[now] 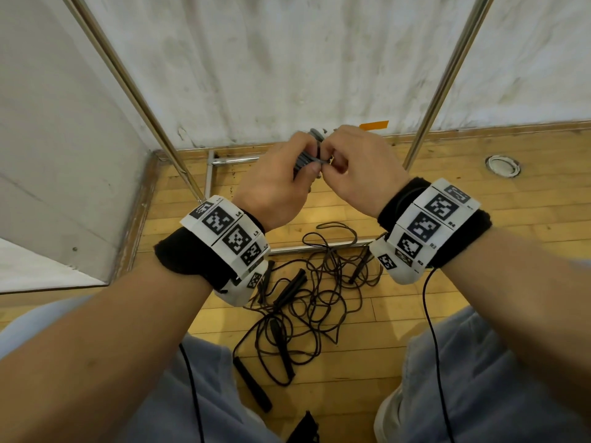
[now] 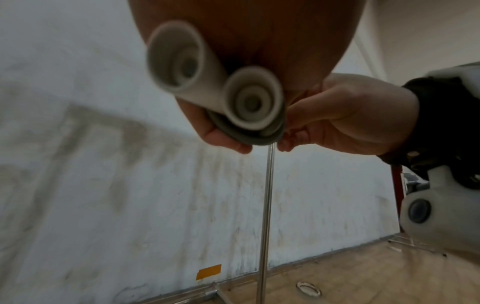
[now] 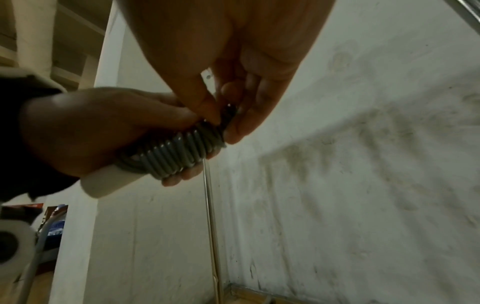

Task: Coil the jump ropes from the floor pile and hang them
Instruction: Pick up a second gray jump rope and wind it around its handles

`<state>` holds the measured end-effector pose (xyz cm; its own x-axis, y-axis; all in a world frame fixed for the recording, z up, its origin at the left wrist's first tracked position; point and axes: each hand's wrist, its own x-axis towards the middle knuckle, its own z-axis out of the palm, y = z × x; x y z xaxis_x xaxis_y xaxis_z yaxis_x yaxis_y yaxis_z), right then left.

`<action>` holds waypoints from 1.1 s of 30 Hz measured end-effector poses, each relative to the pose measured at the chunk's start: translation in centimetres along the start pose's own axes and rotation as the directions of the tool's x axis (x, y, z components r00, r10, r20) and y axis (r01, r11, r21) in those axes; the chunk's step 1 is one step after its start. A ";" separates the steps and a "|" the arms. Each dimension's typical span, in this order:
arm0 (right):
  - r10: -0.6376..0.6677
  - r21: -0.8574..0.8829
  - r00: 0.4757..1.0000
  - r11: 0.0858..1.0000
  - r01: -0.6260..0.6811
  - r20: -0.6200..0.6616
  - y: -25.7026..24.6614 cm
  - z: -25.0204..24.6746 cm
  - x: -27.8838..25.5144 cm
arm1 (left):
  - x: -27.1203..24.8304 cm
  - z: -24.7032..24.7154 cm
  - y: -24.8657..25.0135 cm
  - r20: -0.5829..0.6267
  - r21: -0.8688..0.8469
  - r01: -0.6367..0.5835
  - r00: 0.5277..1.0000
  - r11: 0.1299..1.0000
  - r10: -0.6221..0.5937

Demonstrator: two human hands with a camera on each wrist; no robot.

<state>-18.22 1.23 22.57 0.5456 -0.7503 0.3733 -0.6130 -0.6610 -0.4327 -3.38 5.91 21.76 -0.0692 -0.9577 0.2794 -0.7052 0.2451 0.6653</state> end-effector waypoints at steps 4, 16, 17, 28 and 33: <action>-0.007 0.118 0.999 0.993 0.013 -0.053 -0.5 0.1 -0.8 | 0.1 -0.2 0.2 -0.043 -0.165 0.065 0.996 0.984 -0.072; -0.039 0.146 0.997 0.988 0.048 -0.066 -0.5 -2.1 -0.2 | 0.2 -1.0 1.4 0.091 -0.386 0.117 0.992 0.915 -0.088; -0.046 0.142 0.997 0.988 0.055 -0.066 -0.5 -2.1 -0.2 | 0.1 -1.0 1.5 0.080 -0.375 0.105 0.994 0.921 -0.081; -0.092 -0.008 0.983 0.996 0.092 -0.156 -0.7 -1.4 -0.6 | 0.2 -1.1 1.7 0.112 -0.329 0.098 0.992 0.939 -0.064; -0.093 -0.056 0.976 0.995 0.083 -0.196 -0.7 -1.4 -0.4 | 0.4 -0.5 1.9 0.070 -0.354 0.087 0.995 0.931 -0.066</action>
<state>-18.84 2.00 23.83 0.4773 -0.6724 0.5657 -0.5965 -0.7206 -0.3534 -4.37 6.08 23.48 -0.0718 -0.9800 0.1855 -0.4126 0.1985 0.8890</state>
